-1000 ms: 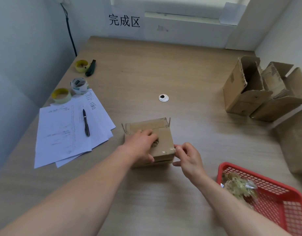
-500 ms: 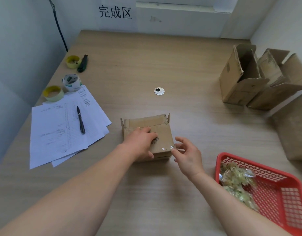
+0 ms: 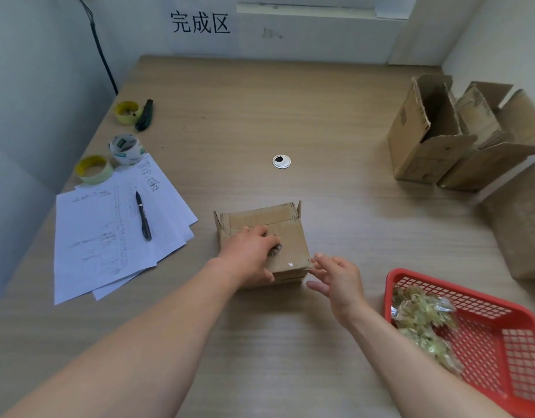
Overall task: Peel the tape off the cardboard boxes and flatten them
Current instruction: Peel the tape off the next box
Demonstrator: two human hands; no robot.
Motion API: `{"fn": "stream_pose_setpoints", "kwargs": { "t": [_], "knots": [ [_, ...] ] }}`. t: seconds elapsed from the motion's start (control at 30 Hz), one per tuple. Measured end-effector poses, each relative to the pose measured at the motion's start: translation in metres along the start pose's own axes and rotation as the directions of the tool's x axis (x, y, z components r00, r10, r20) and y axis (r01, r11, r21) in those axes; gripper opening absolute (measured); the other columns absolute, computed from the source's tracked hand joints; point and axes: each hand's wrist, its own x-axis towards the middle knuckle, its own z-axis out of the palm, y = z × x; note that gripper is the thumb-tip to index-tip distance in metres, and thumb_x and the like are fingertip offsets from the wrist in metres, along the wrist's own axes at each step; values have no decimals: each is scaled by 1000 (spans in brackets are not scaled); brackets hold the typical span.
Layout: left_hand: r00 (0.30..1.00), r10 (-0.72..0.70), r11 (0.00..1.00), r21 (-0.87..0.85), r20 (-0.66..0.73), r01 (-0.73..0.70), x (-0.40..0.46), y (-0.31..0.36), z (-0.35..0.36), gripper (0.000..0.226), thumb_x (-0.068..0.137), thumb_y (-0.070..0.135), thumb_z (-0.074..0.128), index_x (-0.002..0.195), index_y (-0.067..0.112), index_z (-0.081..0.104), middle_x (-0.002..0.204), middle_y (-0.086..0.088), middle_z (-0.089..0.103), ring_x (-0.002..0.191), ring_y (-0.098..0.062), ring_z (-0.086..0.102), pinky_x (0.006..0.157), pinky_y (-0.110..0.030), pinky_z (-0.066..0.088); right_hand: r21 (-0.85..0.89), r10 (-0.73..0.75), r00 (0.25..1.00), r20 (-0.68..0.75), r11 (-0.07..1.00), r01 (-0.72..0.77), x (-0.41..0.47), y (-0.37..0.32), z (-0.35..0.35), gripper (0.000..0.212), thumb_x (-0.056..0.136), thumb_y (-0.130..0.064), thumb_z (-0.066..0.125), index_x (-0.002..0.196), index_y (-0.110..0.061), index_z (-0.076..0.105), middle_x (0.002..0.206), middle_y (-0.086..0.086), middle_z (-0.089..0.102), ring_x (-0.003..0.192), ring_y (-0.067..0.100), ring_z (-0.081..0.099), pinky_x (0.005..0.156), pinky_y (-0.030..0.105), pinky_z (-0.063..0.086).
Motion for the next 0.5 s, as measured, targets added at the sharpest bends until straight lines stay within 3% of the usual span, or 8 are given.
{"fn": "stream_pose_setpoints", "kwargs": {
  "t": [0.07,0.13,0.2,0.27,0.4,0.5],
  "knots": [
    [1000,0,1000,5,-7,0,0,-1,1,86,69,50,81,144,32,44,150,-2,39,130,-32,43,106,-38,40,-107,-16,989,-148,994,0,-3,3,17,37,82,-40,79,76,-11,57,77,3,68,69,11,71,68,44,62],
    [1000,4,1000,3,-17,-4,0,-1,2,85,69,50,81,144,32,44,149,-1,39,130,-32,43,105,-37,39,-130,-16,963,-269,991,-19,-6,6,29,47,74,-46,84,93,-13,56,87,-1,64,57,6,65,70,46,62],
    [1000,3,1000,2,-14,-3,0,-1,3,86,69,51,81,144,32,44,151,-1,38,130,-33,42,106,-36,38,-77,34,947,-319,995,-61,-6,10,33,57,72,-46,85,106,-16,50,99,2,62,72,12,67,76,47,61],
    [1000,2,1000,8,-19,-2,0,-2,4,87,69,52,81,144,32,43,152,-2,36,131,-33,41,107,-36,38,-188,27,954,-300,978,-87,-5,15,31,51,75,-51,80,96,-11,58,91,9,69,83,26,69,82,50,58],
    [999,4,1000,6,-39,-3,-3,0,5,85,72,50,80,145,30,40,153,-3,33,131,-32,38,108,-39,37,-331,-133,977,-167,941,72,-4,18,25,44,91,-44,66,74,-5,55,75,19,66,77,40,66,75,56,56],
    [998,-44,999,-33,-54,42,-13,3,5,91,76,47,79,151,33,28,160,-2,13,140,-34,24,113,-44,33,-387,-234,969,-76,903,188,-7,9,20,36,98,-34,57,68,-15,53,69,14,60,76,39,61,73,57,53]
  ]
}}
